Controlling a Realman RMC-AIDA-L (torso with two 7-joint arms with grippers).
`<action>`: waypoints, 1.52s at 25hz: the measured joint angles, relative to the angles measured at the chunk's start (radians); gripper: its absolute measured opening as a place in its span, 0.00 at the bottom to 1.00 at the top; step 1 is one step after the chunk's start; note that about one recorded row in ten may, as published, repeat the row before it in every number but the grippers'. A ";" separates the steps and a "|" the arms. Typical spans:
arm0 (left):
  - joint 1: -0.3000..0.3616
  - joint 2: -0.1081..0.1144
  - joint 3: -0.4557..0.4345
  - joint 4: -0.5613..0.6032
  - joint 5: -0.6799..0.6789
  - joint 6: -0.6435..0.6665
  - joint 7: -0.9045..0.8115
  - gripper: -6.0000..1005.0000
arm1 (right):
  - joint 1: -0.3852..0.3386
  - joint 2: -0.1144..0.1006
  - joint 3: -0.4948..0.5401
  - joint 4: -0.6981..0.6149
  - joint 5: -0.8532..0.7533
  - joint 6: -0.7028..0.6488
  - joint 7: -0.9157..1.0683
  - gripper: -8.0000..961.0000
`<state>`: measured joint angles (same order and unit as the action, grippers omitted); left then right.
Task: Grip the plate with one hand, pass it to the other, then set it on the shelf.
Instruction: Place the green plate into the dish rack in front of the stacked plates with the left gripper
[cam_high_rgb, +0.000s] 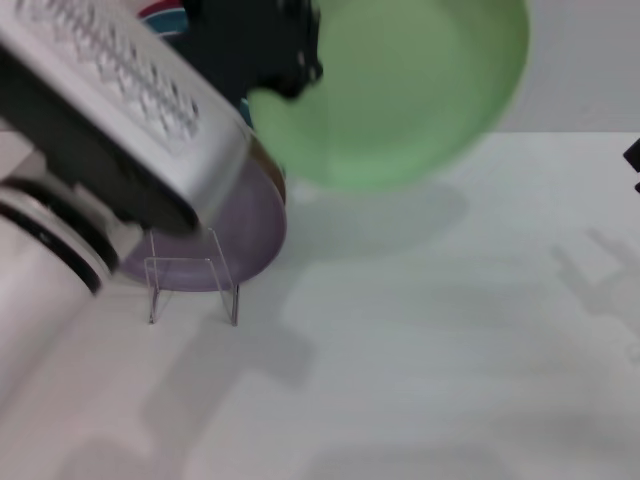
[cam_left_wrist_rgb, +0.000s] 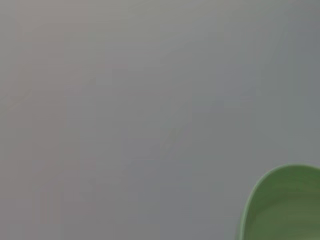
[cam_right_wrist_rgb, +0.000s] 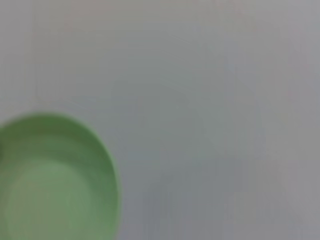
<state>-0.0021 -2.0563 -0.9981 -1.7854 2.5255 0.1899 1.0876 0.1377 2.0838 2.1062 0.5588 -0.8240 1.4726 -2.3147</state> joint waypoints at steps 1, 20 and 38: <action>0.000 0.000 0.000 0.000 0.000 0.000 0.000 0.05 | -0.001 0.000 0.004 0.000 0.000 0.001 0.000 0.67; -0.326 0.054 -0.094 1.426 0.363 1.608 -0.895 0.05 | 0.008 0.004 0.030 -0.086 0.003 0.001 -0.142 0.67; -0.418 0.092 -0.097 1.655 0.363 1.612 -0.820 0.08 | 0.009 0.004 0.022 -0.100 0.004 0.066 -0.143 0.67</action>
<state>-0.4201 -1.9640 -1.0949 -0.1303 2.8885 1.8018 0.2674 0.1471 2.0878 2.1287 0.4584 -0.8199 1.5386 -2.4573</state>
